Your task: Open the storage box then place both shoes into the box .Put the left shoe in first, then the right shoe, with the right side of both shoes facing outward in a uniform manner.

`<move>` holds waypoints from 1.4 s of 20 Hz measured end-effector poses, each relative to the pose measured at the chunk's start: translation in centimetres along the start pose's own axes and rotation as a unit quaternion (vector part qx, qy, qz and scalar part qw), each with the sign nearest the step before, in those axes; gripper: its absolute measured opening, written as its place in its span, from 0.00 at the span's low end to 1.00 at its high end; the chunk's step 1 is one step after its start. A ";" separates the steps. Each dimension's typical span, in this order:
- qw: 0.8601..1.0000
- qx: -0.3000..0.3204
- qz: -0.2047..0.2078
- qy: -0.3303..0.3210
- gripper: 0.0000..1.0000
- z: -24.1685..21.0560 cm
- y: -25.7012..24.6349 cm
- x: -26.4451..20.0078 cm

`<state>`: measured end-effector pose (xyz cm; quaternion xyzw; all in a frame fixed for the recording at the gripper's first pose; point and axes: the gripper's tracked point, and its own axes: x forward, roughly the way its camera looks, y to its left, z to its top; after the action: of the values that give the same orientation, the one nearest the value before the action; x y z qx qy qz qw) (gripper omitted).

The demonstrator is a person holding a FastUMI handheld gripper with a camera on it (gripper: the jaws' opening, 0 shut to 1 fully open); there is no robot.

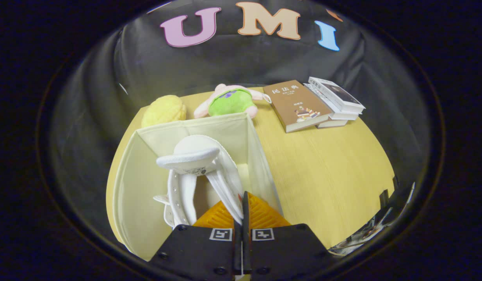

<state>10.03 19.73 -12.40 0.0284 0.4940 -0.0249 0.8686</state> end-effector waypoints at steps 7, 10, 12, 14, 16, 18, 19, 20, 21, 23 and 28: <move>1.000 0.014 0.019 0.008 0.26 -0.1 0.8 -0.7; 0.998 0.019 0.058 -0.002 0.49 0.1 2.1 -2.5; 0.998 0.016 0.064 -0.025 0.66 0.7 2.1 -4.3; 0.995 0.014 0.078 -0.054 0.83 1.6 2.2 -6.6; 0.992 0.009 0.080 -0.094 1.00 2.8 1.6 -8.3; 0.986 -0.008 0.081 -0.143 1.00 3.6 0.7 -9.9; 0.982 -0.013 0.083 -0.171 1.00 4.3 0.4 -10.7; 0.975 -0.019 0.088 -0.204 1.00 4.8 -0.1 -11.6; 0.968 -0.023 0.089 -0.235 1.00 5.5 -0.7 -12.4; 0.954 -0.037 0.080 -0.288 1.00 6.3 -2.6 -13.5; 0.924 -0.062 0.044 -0.374 1.00 6.6 -7.4 -15.0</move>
<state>7.51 12.07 3.73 -0.0151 0.1319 0.0355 0.9905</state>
